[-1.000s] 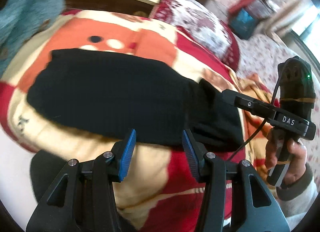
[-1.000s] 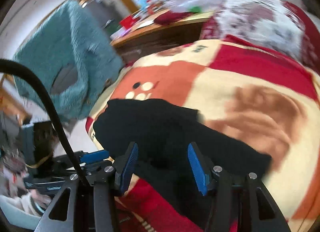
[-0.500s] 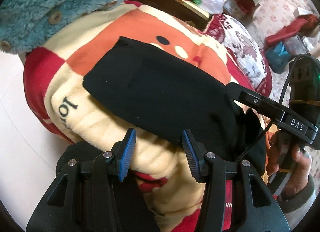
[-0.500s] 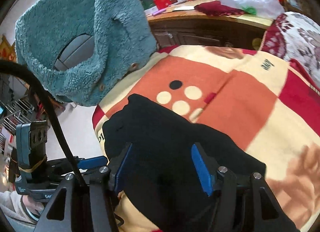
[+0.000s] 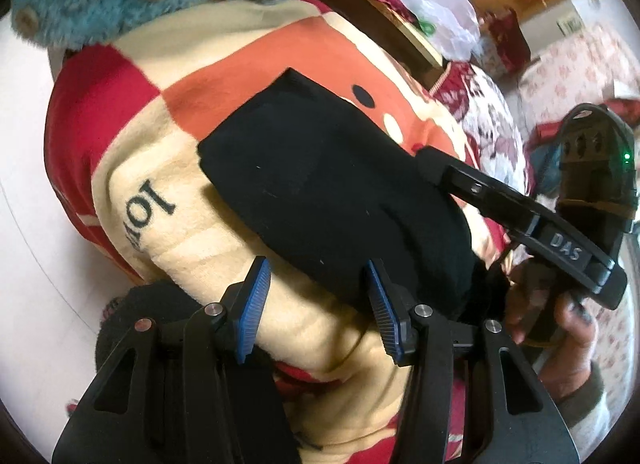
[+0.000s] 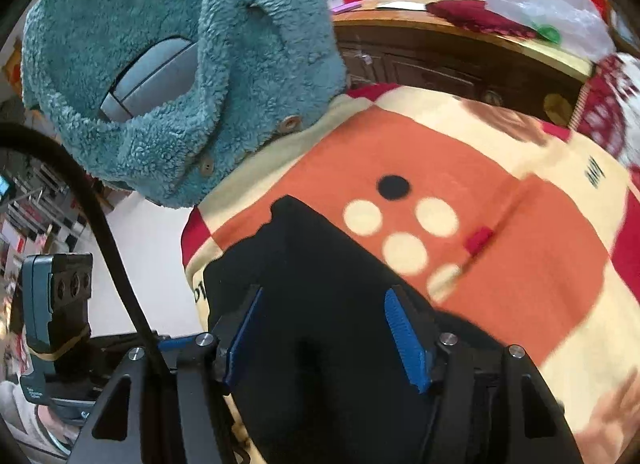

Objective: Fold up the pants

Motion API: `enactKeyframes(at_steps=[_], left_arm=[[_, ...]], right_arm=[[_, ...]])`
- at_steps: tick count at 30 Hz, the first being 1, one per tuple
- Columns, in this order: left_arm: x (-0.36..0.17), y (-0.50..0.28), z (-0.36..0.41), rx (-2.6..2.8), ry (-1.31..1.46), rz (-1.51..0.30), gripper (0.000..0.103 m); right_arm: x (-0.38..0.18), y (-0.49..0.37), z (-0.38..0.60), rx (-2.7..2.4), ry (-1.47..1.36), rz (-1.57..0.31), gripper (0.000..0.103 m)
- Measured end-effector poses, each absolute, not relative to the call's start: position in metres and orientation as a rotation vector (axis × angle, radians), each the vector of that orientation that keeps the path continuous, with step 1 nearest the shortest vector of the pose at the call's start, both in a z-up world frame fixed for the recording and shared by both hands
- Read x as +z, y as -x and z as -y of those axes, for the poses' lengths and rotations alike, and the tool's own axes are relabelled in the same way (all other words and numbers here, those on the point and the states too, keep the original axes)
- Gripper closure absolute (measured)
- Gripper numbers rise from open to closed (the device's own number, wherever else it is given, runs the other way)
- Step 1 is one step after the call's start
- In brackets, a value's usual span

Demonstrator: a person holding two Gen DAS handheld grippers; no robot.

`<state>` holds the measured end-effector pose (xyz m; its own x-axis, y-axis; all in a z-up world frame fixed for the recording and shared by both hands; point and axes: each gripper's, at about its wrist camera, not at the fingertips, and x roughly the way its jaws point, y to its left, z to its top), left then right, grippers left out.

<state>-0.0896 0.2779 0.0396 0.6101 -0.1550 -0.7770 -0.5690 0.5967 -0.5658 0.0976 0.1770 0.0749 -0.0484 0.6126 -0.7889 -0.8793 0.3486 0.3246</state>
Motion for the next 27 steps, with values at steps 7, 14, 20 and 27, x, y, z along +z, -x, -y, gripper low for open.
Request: enactKeyframes(at_steps=[7, 14, 20, 27], left_arm=[[0.033, 0.1, -0.289, 0.29, 1.002, -0.862, 0.054], [0.033, 0.094, -0.295, 0.281, 1.011, -0.84, 0.053], [0.034, 0.086, -0.296, 0.282, 1.018, -0.826, 0.053], [0.029, 0.079, -0.304, 0.239, 1.058, -0.776, 0.062]], right_arm=[[0.063, -0.094, -0.228, 1.283, 0.502, -1.013, 0.043], [0.052, -0.101, -0.272, 1.322, 0.619, -1.041, 0.043], [0.035, -0.097, -0.302, 1.369, 0.688, -1.094, 0.049], [0.04, -0.085, -0.298, 1.364, 0.716, -1.0, 0.089]])
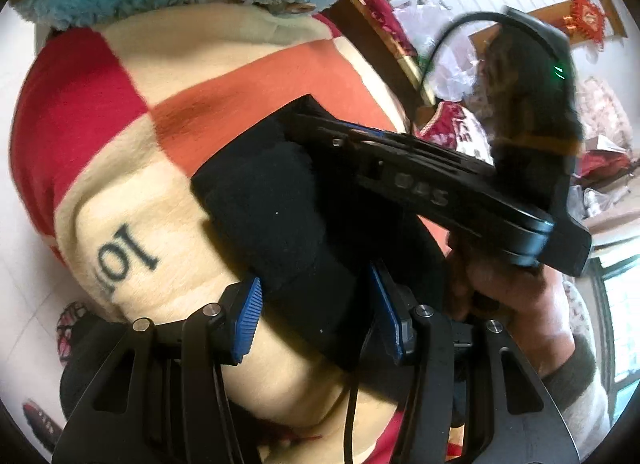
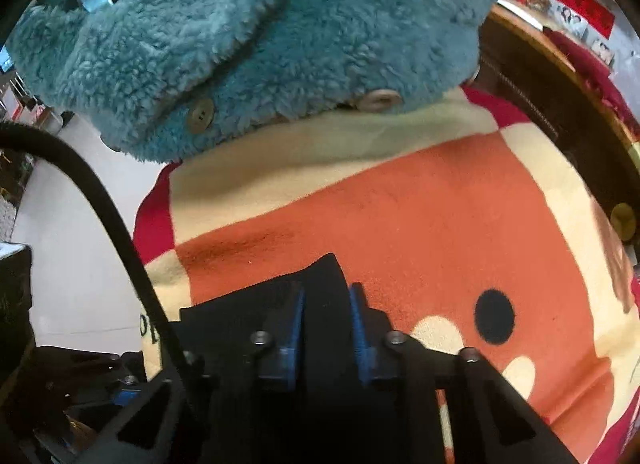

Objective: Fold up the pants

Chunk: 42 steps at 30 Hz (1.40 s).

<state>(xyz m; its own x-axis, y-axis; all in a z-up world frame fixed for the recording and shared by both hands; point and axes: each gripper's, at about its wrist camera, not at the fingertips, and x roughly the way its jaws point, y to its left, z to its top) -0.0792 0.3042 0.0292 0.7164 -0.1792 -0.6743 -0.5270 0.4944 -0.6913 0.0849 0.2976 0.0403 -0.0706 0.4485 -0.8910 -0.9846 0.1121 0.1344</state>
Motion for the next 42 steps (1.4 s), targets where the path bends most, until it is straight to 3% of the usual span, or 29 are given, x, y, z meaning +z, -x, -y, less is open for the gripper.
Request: enactKeyframes(at_steps=[1, 4, 14, 19, 24, 31, 34, 36, 38, 40, 42], left_arm=[[0.031, 0.078, -0.304, 0.241, 1.039, -0.781, 0.076], [0.046, 0.082, -0.299, 0.226, 0.999, -0.743, 0.08], [0.161, 0.078, -0.216, 0.004, 0.664, -0.572, 0.082], [0.183, 0.055, -0.15, -0.152, 0.525, -0.586, 0.082], [0.167, 0.021, -0.078, -0.251, 0.409, -0.67, 0.082], [0.093, -0.009, -0.015, -0.359, 0.303, -0.929, 0.082], [0.095, 0.005, -0.013, -0.409, 0.289, -0.942, 0.082], [0.111, 0.017, -0.021, -0.427, 0.251, -0.925, 0.082], [0.123, 0.025, -0.027, -0.438, 0.238, -0.917, 0.068], [0.136, 0.037, -0.04, -0.439, 0.238, -0.903, 0.061], [0.146, 0.043, -0.052, -0.419, 0.232, -0.886, 0.06]], right_arm=[[0.046, -0.085, -0.294, 1.363, 0.689, -0.996, 0.09], [0.07, -0.088, -0.275, 1.38, 0.586, -0.98, 0.091], [0.181, -0.119, -0.154, 1.387, 0.133, -0.861, 0.091], [0.207, -0.123, -0.055, 1.302, -0.05, -0.807, 0.091], [0.191, -0.132, 0.047, 1.132, -0.136, -0.821, 0.091], [0.087, -0.142, 0.154, 0.802, -0.169, -1.098, 0.09], [0.063, -0.135, 0.186, 0.692, -0.178, -1.147, 0.086], [0.065, -0.131, 0.204, 0.662, -0.22, -1.143, 0.065], [0.073, -0.127, 0.22, 0.647, -0.281, -1.129, 0.056], [0.084, -0.122, 0.231, 0.648, -0.345, -1.109, 0.056], [0.093, -0.114, 0.235, 0.672, -0.412, -1.091, 0.051]])
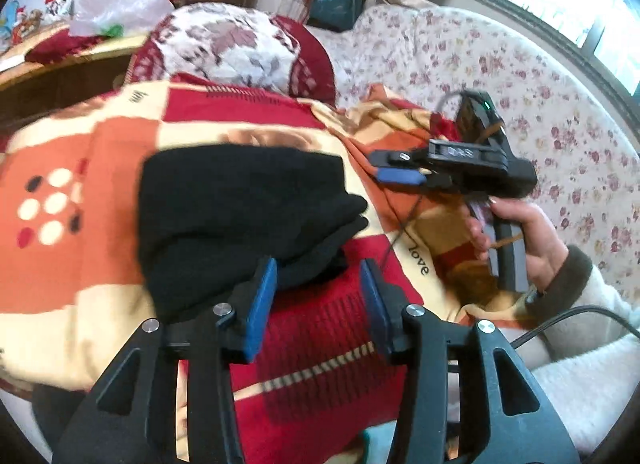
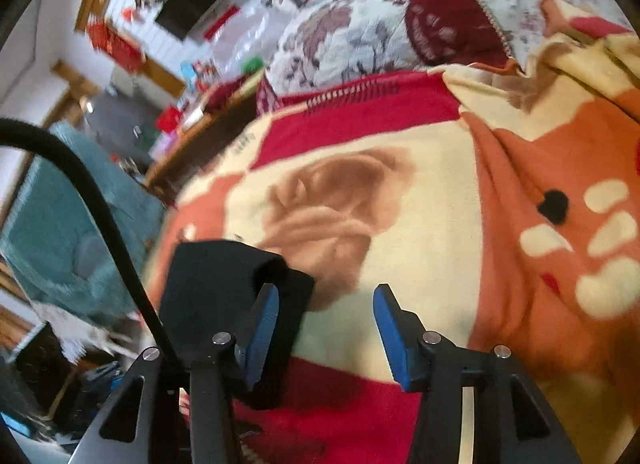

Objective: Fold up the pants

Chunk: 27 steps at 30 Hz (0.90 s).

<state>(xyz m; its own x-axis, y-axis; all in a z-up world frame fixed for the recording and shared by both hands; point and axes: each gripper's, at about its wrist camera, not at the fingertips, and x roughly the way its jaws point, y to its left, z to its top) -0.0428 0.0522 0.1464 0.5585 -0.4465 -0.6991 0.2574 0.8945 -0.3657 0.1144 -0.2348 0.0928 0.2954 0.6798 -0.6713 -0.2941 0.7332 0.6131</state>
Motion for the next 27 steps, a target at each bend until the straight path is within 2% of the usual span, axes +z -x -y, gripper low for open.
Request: enactKeyframes(at_steps=[4, 11, 12, 14, 15, 17, 24, 27], left_arm=[[0.155, 0.038, -0.073, -0.321, 0.203, -0.851, 0.06], [0.13, -0.001, -0.091, -0.255, 0.287, -0.887, 0.06], [0.125, -0.007, -0.09, -0.241, 0.294, -0.899, 0.06], [0.117, -0.011, -0.09, -0.228, 0.305, -0.917, 0.06], [0.111, -0.012, -0.091, -0.217, 0.314, -0.931, 0.06], [0.103, -0.011, -0.092, -0.207, 0.323, -0.934, 0.06], [0.084, -0.005, -0.092, -0.189, 0.319, -0.959, 0.057], [0.082, -0.002, -0.095, -0.171, 0.337, -0.959, 0.057]], right_arm=[[0.094, -0.099, 0.217, 0.742, -0.474, -1.129, 0.051], [0.073, -0.083, 0.162, 0.767, -0.416, -1.231, 0.051], [0.073, -0.082, 0.159, 0.757, -0.386, -1.224, 0.062], [0.081, -0.074, 0.156, 0.759, -0.324, -1.181, 0.073], [0.083, -0.071, 0.156, 0.761, -0.3, -1.172, 0.081], [0.085, -0.063, 0.153, 0.763, -0.222, -1.175, 0.086], [0.056, -0.057, 0.154, 0.715, -0.101, -1.233, 0.087], [0.056, -0.061, 0.162, 0.692, -0.157, -1.235, 0.084]])
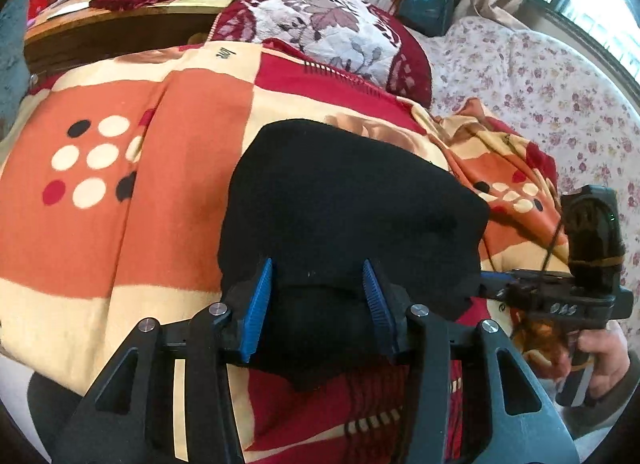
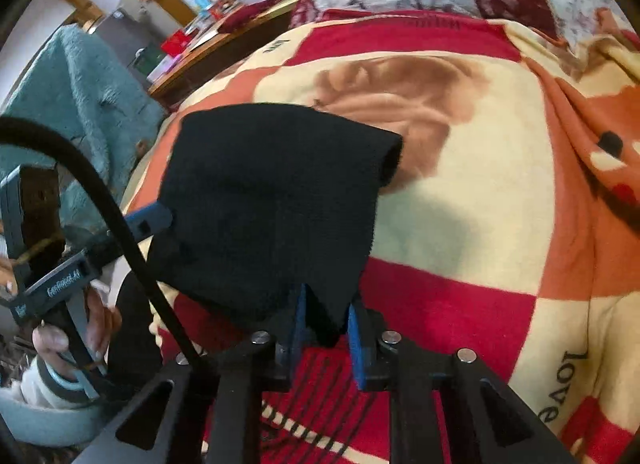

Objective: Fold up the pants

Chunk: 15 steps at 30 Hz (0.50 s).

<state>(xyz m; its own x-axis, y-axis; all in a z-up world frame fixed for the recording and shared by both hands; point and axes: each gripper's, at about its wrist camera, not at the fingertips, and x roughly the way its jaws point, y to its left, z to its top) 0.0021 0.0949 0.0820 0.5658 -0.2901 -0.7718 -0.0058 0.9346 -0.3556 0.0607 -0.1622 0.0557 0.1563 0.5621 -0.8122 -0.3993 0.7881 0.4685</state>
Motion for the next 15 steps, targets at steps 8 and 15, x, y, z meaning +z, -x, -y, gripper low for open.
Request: enactKeyframes(at_steps=[8, 15], left_arm=[[0.103, 0.004, -0.09, -0.168, 0.307, -0.927, 0.057], [0.107, -0.014, -0.077, -0.168, 0.266, -0.908, 0.057]], right_arm=[[0.1, -0.055, 0.184, 0.639, -0.218, -1.08, 0.055], [0.121, -0.052, 0.14, 0.727, -0.115, -0.961, 0.055]])
